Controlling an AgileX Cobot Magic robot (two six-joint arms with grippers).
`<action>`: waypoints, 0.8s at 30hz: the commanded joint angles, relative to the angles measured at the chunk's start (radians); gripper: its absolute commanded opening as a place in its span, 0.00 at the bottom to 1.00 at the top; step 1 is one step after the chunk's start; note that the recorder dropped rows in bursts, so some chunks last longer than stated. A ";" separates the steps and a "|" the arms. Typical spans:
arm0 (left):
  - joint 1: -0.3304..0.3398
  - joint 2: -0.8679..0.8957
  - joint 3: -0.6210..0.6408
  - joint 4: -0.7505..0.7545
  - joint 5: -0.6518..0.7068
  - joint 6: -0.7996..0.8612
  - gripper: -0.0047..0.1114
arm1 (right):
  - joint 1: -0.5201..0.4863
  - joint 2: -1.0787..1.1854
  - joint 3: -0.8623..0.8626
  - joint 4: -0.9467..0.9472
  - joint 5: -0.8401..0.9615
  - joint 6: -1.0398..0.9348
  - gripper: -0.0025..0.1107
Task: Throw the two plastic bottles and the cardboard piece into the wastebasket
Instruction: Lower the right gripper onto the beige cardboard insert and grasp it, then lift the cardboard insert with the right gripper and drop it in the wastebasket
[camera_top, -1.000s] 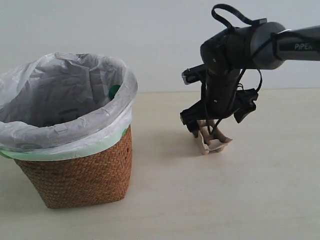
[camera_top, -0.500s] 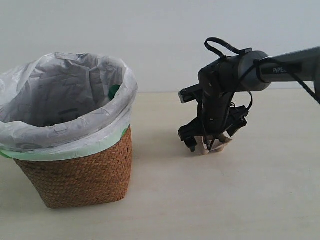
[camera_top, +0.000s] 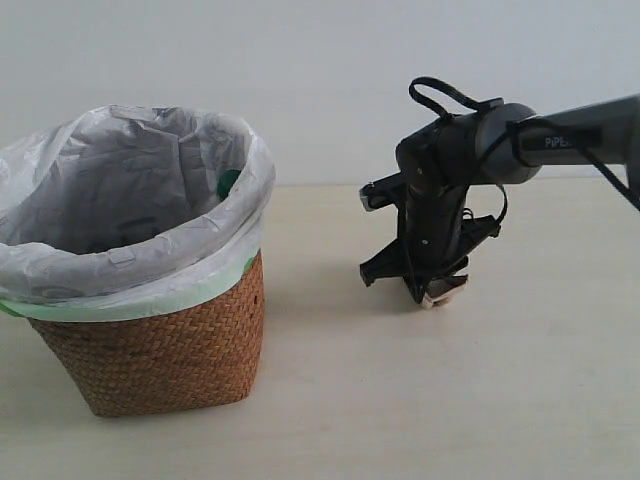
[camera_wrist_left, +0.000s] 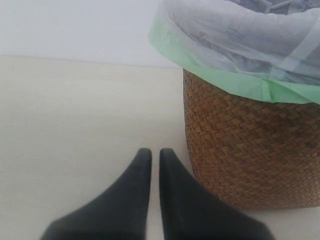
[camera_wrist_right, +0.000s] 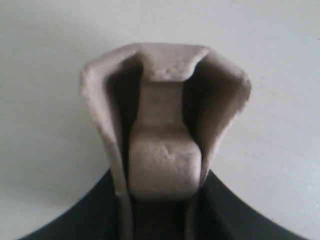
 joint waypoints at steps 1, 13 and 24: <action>0.003 -0.002 0.003 0.002 -0.003 -0.009 0.09 | -0.005 -0.032 -0.003 -0.003 0.054 0.006 0.02; 0.003 -0.002 0.003 0.002 -0.003 -0.009 0.09 | -0.005 -0.287 -0.003 -0.166 0.188 0.104 0.02; 0.003 -0.002 0.003 0.002 -0.003 -0.009 0.09 | -0.005 -0.456 -0.003 -0.365 0.368 0.216 0.02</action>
